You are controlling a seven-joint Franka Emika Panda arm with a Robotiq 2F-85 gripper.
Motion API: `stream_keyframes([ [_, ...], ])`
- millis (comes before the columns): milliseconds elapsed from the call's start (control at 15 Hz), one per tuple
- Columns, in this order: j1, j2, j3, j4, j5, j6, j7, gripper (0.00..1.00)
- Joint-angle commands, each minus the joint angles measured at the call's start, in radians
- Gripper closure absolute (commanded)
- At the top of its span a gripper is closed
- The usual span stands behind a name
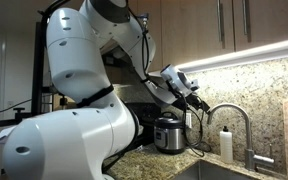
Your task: Turn the faucet to the right
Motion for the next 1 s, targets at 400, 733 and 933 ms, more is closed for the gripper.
stream_keyframes([
  [400,-0.58,-0.373,0.535,0.219,0.052,0.105,0.258,0.0],
  [733,-0.588,-0.604,0.497,0.345,0.297,0.116,0.197,0.0],
  [933,-0.593,-0.694,0.484,0.392,0.449,0.084,0.161,0.0],
])
